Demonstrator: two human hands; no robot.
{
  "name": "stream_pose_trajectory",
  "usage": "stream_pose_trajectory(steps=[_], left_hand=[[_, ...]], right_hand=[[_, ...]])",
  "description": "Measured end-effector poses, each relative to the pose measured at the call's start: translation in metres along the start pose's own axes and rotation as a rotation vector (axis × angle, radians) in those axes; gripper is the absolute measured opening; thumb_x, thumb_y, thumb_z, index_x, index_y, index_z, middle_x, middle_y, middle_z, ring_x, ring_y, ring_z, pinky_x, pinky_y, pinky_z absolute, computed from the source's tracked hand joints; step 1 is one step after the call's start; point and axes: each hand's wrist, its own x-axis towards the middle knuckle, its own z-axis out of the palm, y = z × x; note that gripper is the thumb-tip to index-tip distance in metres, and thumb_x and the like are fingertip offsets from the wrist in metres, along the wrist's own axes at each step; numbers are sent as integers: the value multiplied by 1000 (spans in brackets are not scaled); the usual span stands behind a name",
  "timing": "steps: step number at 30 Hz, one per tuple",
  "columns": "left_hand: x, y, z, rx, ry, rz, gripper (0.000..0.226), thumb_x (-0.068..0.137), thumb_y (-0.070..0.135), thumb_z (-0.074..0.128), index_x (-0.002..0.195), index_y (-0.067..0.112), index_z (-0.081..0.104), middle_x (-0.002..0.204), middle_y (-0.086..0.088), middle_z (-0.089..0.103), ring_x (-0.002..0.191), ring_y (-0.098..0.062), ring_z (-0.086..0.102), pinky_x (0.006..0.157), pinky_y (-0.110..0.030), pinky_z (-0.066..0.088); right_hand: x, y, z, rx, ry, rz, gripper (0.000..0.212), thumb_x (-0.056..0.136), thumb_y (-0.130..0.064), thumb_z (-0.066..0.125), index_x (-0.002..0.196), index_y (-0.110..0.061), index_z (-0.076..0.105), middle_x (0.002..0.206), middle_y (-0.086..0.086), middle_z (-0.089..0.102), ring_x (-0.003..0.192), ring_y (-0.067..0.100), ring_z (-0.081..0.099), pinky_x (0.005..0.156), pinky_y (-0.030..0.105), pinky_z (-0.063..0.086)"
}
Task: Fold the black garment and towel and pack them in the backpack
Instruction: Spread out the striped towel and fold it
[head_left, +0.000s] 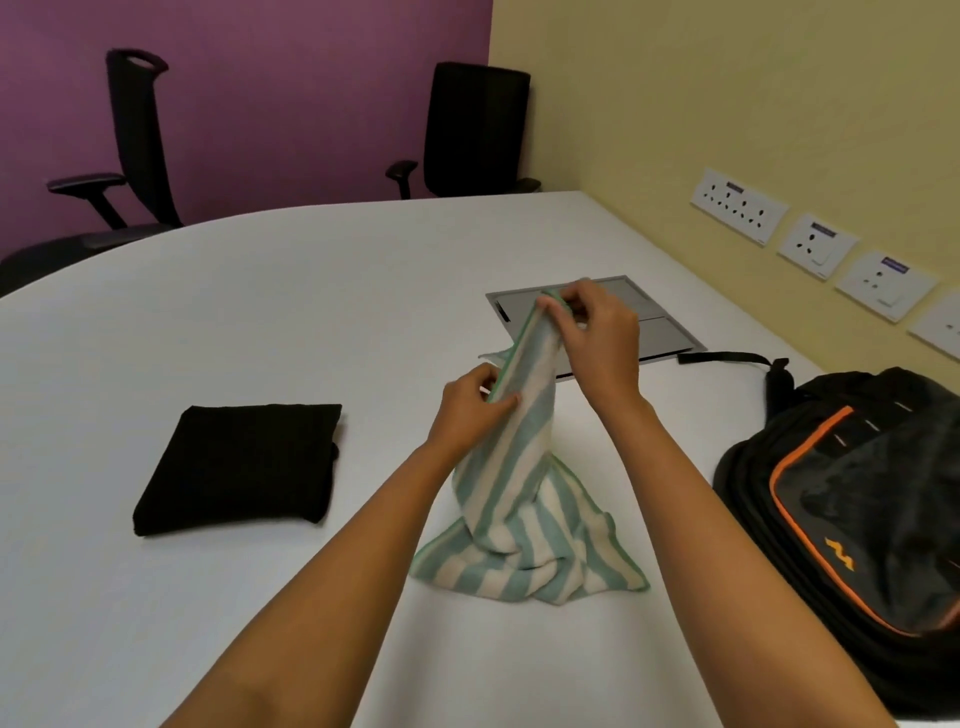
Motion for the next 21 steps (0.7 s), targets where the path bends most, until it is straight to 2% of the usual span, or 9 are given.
stream_pose_trajectory(steps=[3,5,7,9,13,15,18,20,21], left_hand=[[-13,-5,5,34,-36,-31,22,87,25,64,102,10,60,91,0,59,77,-15,54,59,-17,42],[-19,-11,4,50,-3,-78,20,87,24,64,102,12,61,90,-2,60,78,-17,54,58,-17,40],[-23,-18,-5,79,68,-135,16,85,23,64,99,15,66,89,-5,64,81,-20,55,58,-24,38],[-23,-23,-22,104,159,-214,17,84,23,65,100,17,69,94,-9,67,90,-26,60,67,-26,41],[-15,-20,-66,214,322,-355,22,86,21,61,106,23,70,110,-14,66,107,-34,59,86,-36,47],[-9,-15,-88,261,406,-368,24,86,19,59,106,23,71,113,-15,65,107,-35,59,87,-37,47],[0,-3,-113,291,503,-401,29,90,14,51,112,18,69,119,-16,62,109,-37,57,88,-37,45],[8,6,-124,248,539,-379,34,91,9,46,116,17,67,123,-15,61,111,-36,57,88,-35,44],[12,12,-128,228,552,-348,36,91,7,44,117,18,67,123,-13,61,110,-35,57,87,-33,44]], right_hand=[[8,-21,-17,92,129,12,28,92,-35,58,86,-8,58,76,-3,57,68,7,48,60,15,37],[15,-29,-32,136,235,-1,27,94,-31,56,87,-5,57,75,-4,54,65,4,44,59,14,34],[22,-29,-48,157,346,20,28,95,-30,54,88,-3,56,71,-10,49,62,4,42,57,12,31],[26,-22,-62,153,443,76,28,96,-32,51,90,-5,54,67,-16,45,55,2,41,54,13,30],[21,5,-83,180,501,268,22,100,-35,42,92,-15,41,60,-11,39,48,1,37,54,26,29],[16,22,-92,139,386,355,28,100,-41,39,99,-13,45,67,-8,46,60,7,45,61,28,33],[6,40,-103,-20,-18,315,50,88,-51,56,118,-12,46,97,-1,56,87,19,54,74,35,42],[3,51,-105,-147,-253,290,59,79,-49,69,119,-13,44,99,0,55,87,22,52,71,37,41],[5,57,-104,-219,-306,263,55,77,-48,71,112,-13,46,94,0,54,84,23,51,67,36,39]])
